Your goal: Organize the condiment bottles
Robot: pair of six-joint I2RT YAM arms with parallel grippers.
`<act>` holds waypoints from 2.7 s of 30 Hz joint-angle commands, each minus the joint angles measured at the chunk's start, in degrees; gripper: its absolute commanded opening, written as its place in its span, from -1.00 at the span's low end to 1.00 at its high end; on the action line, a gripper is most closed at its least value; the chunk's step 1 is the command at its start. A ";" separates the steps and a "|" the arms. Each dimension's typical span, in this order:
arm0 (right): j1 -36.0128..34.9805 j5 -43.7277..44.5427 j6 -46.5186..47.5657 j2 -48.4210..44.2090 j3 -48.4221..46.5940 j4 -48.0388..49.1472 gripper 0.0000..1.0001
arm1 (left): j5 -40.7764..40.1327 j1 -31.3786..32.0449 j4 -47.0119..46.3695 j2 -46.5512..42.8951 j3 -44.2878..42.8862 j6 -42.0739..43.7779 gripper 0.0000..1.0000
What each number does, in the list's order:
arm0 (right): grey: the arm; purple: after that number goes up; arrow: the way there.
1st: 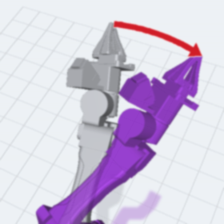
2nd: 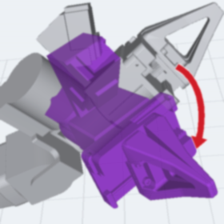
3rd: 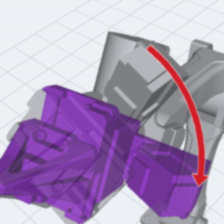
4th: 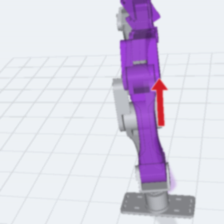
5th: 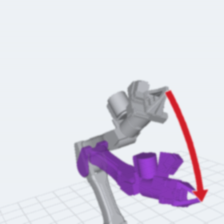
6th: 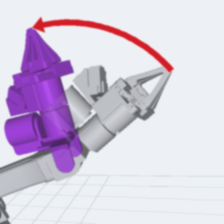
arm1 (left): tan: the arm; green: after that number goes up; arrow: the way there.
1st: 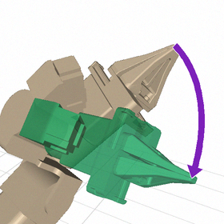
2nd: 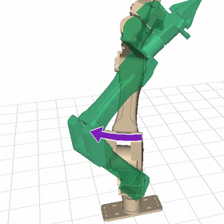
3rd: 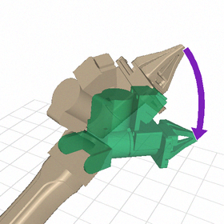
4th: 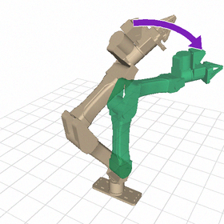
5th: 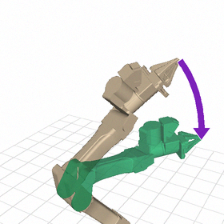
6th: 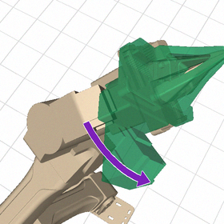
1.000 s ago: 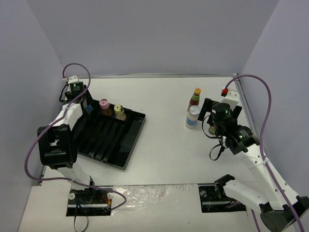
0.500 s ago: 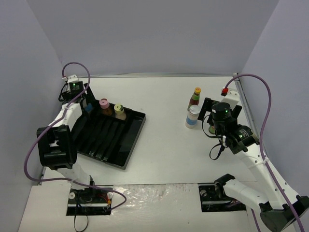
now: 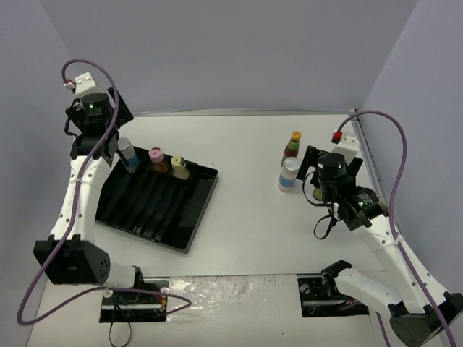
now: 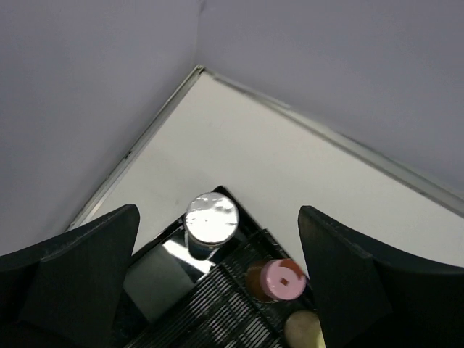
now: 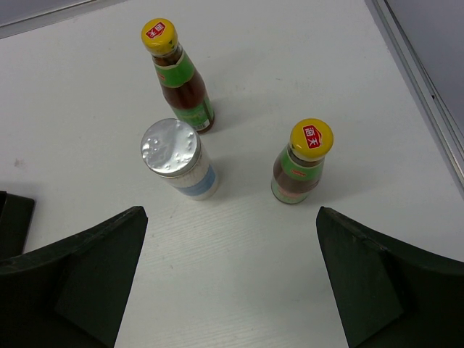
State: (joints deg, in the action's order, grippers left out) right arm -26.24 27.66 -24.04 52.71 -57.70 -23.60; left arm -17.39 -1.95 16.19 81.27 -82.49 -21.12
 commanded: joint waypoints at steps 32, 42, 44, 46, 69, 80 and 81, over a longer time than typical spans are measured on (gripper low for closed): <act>20.84 -6.50 -5.27 7.88 -12.12 -1.05 1.00 | 3.64 63.47 11.02 38.67 -44.10 6.62 0.77; 20.88 -7.55 -4.90 7.23 -11.91 -1.09 1.00 | 2.69 63.08 9.54 45.76 -48.69 6.97 0.77; 20.90 -7.57 -4.85 7.12 -11.73 -1.03 1.00 | 2.36 62.77 9.67 47.08 -49.84 7.06 0.77; 20.91 -7.71 -4.79 7.06 -11.68 -1.09 1.00 | 2.36 62.28 9.80 48.56 -51.25 7.01 0.77; 20.79 -8.15 -4.08 7.31 -11.82 -0.99 1.00 | 5.35 57.23 8.23 54.63 -54.85 4.73 0.77; 20.73 -8.32 -4.32 7.62 -11.64 -0.92 1.00 | 8.73 56.62 5.77 55.79 -54.10 5.36 0.39; 20.70 -8.37 -4.30 7.56 -11.58 -0.92 1.00 | 9.11 56.64 5.30 55.57 -53.59 5.52 0.12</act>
State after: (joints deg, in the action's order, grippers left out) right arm -5.61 19.13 -28.51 60.62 -68.75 -26.63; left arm -9.83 55.15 25.99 139.35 -134.21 -16.14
